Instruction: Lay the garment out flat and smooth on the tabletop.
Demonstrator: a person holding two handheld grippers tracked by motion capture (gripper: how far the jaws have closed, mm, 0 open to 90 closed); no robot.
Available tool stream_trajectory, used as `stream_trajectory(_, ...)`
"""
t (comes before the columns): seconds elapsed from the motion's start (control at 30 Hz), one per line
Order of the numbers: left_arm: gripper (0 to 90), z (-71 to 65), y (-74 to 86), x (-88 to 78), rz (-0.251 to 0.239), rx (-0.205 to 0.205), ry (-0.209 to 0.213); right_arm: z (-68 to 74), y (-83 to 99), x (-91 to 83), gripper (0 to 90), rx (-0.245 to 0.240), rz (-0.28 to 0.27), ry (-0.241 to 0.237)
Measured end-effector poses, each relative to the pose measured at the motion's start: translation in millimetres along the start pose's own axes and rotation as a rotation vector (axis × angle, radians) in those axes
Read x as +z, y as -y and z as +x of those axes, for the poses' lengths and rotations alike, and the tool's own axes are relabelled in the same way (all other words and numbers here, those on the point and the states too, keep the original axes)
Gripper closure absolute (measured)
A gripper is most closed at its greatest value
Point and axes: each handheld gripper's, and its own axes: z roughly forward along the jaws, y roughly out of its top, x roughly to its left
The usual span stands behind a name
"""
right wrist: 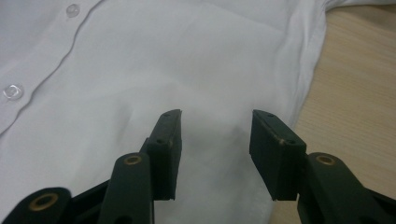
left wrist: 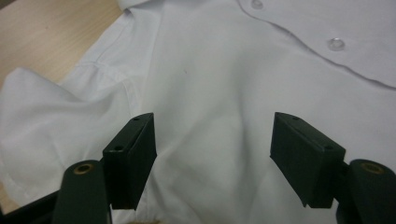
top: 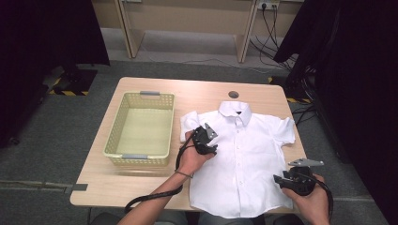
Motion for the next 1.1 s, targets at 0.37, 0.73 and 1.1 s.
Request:
stream_trajectory(0.37, 25.5, -10.2, 11.1, -34.3, -0.064, 0.045, 0.083, -1.0, 3.2, 12.2, 51.3, 0.003, 0.016, 0.017)
stream_trajectory(0.73, 11.5, -10.5, 15.0, -65.9, -0.156, 0.055, 0.107, -8.1, -1.2, 13.0, 39.5, 0.059, -0.067, 0.031)
stream_trajectory(1.1, 9.1, -8.1, 20.8, -90.5, -0.219, 0.062, 0.154, -15.8, -11.4, 4.1, 30.9, 0.110, -0.141, 0.046)
